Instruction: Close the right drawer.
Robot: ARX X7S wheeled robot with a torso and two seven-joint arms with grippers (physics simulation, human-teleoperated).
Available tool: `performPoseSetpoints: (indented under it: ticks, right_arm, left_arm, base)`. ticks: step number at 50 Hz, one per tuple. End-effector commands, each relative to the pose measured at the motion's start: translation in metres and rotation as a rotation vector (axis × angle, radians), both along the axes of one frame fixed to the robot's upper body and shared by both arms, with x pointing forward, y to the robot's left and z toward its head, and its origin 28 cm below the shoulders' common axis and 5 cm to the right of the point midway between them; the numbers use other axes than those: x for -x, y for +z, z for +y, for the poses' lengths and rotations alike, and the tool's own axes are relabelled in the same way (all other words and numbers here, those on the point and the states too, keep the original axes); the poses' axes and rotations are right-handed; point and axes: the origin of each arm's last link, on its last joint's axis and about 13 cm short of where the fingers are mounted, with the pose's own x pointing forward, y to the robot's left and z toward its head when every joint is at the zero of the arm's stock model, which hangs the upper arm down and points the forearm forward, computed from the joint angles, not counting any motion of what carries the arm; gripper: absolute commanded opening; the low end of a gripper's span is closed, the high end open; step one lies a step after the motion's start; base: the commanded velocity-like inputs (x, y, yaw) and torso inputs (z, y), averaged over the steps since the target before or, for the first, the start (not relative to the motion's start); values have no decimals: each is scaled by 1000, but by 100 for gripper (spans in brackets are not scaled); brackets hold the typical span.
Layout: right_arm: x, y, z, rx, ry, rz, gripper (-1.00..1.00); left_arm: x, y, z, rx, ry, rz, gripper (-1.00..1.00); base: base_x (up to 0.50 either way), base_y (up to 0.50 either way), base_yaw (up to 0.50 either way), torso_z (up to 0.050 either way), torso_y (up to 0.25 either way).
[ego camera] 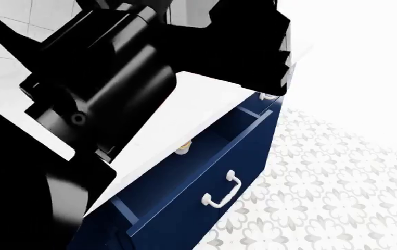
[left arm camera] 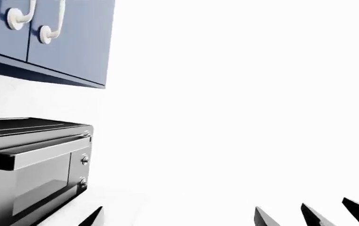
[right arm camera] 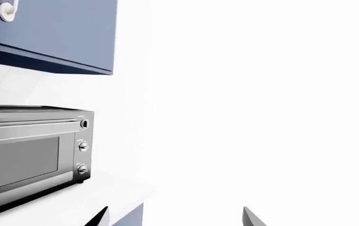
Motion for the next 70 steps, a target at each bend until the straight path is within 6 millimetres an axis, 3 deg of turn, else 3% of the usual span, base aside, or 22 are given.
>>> performPoseSetpoints:
  ticks: [1, 11, 15, 16, 18, 19, 21, 27, 52, 53, 55, 58, 59, 62, 63, 70]
  right_arm:
    - [6, 7, -1, 10, -26, 8, 100]
    - [7, 8, 0, 7, -37, 6, 100]
    - [6, 6, 1, 0, -38, 7, 100]
    - [6, 6, 1, 0, -38, 9, 100]
    - [6, 3, 1, 0, -38, 15, 100]
    - [6, 3, 2, -1, -39, 15, 100]
    - [8, 5, 2, -4, -44, 12, 100]
    - [8, 5, 3, -6, -49, 12, 100]
    - [3, -7, 5, -27, -47, 20, 100]
    - [2, -8, 5, -28, -47, 20, 100]
    - [2, -9, 5, -29, -47, 21, 100]
    - [2, -9, 5, -30, -47, 20, 100]
    - [2, -10, 6, -31, -47, 20, 100]
    - [3, -10, 6, -31, -47, 19, 100]
    - [3, -11, 7, -32, -48, 19, 100]
    - [2, -13, 7, -35, -48, 18, 100]
  left_arm:
    - [-2, -10, -34, 13, -113, 71, 100]
    - [-18, -46, -49, -6, -185, 145, 100]
    - [-21, -70, -56, -49, -203, 171, 100]
    - [-21, -64, -58, -56, -215, 179, 100]
    - [-20, -68, -60, -62, -224, 191, 100]
    - [-18, -84, -61, -68, -235, 194, 100]
    - [-20, -83, -64, -77, -236, 206, 100]
    - [-28, -103, -69, -85, -226, 254, 100]
    - [-21, -170, -82, -153, -202, 355, 100]
    - [-22, -191, -81, -154, -197, 370, 100]
    - [-22, -198, -81, -160, -193, 378, 100]
    - [-18, -201, -80, -158, -197, 379, 100]
    - [-17, -190, -81, -164, -201, 379, 100]
    - [-11, -200, -80, -173, -206, 386, 100]
    - [-11, -215, -79, -165, -200, 397, 100]
    - [-12, -226, -77, -153, -145, 409, 100]
  base:
    - [0, 0, 0, 0, 0]
    - [0, 0, 0, 0, 0]
    - [0, 0, 0, 0, 0]
    - [0, 0, 0, 0, 0]
    - [0, 0, 0, 0, 0]
    - [0, 0, 0, 0, 0]
    - [0, 0, 0, 0, 0]
    - [0, 0, 0, 0, 0]
    - [0, 0, 0, 0, 0]
    - [0, 0, 0, 0, 0]
    - [0, 0, 0, 0, 0]
    - [0, 0, 0, 0, 0]
    - [0, 0, 0, 0, 0]
    - [0, 0, 0, 0, 0]
    - [0, 0, 0, 0, 0]
    - [0, 0, 0, 0, 0]
